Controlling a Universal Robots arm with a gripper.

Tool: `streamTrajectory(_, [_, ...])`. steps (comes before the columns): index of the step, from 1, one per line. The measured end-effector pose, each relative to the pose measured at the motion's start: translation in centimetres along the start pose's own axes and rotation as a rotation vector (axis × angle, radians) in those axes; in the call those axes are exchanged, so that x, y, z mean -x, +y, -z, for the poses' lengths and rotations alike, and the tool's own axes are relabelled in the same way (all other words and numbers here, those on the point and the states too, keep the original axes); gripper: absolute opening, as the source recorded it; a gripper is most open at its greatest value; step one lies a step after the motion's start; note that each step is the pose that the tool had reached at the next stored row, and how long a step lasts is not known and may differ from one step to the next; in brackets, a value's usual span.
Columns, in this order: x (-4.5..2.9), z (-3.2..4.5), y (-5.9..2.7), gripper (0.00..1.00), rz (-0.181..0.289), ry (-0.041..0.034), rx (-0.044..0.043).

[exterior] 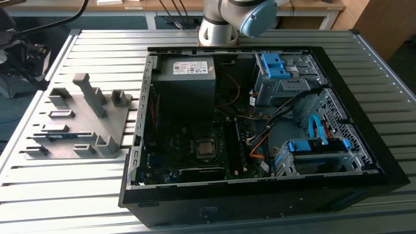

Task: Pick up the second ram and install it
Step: 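Reach for the second ram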

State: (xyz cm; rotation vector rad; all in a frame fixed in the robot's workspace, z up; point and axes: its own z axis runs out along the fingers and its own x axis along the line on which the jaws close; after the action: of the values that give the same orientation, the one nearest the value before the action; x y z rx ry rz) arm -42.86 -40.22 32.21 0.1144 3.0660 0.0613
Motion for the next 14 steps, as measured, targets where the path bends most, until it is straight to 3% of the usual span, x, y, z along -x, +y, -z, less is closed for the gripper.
streamTrajectory(14, [-0.11, -1.74, -0.23, 0.10, 0.000, -0.0004, -0.0042])
